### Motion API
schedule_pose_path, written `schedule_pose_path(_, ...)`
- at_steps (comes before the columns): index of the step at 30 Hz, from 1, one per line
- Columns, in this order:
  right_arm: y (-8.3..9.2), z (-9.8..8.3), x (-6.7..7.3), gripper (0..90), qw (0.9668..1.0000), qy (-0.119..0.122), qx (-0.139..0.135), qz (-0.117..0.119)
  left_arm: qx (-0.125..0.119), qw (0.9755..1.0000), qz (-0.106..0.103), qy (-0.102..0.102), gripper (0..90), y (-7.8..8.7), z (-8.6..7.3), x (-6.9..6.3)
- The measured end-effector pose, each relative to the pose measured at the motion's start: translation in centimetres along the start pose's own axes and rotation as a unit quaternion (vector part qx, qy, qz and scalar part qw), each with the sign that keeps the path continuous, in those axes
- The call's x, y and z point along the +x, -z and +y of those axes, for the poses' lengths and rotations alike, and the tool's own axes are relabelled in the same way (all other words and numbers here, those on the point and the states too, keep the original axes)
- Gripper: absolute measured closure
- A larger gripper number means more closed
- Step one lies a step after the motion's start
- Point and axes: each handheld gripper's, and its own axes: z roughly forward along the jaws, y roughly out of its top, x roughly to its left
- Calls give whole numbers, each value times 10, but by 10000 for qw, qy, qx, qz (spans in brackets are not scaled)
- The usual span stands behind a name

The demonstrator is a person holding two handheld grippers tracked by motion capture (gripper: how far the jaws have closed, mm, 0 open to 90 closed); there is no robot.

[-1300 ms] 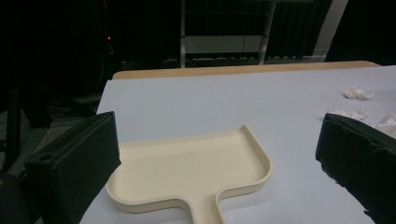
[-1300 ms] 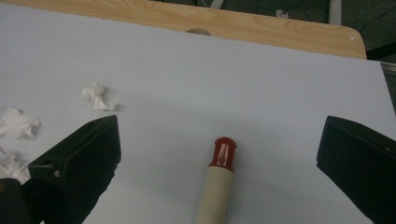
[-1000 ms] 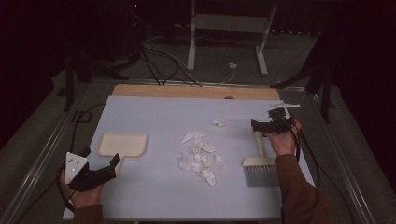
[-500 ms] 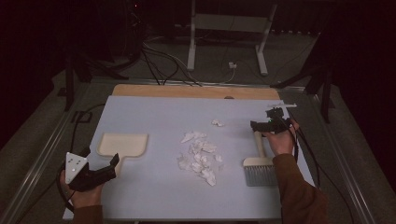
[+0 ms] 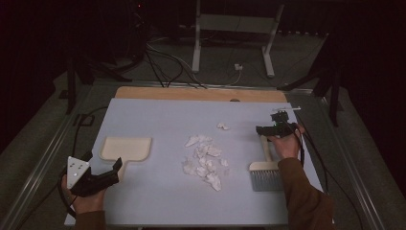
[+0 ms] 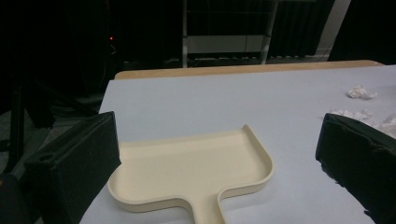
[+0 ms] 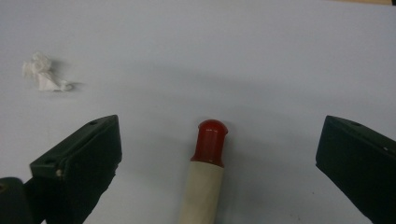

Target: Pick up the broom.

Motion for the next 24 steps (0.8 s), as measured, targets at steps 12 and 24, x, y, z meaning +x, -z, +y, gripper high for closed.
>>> schedule_pose_path(12,-10,-2,0,7,9998,-50,193,-14,-3,10000,16,-17,5,0,0,0)
schedule_pose_path(24,-19,-3,1,57,9994,-129,333,-6,-2,10000,23,-21,5,0,0,0)
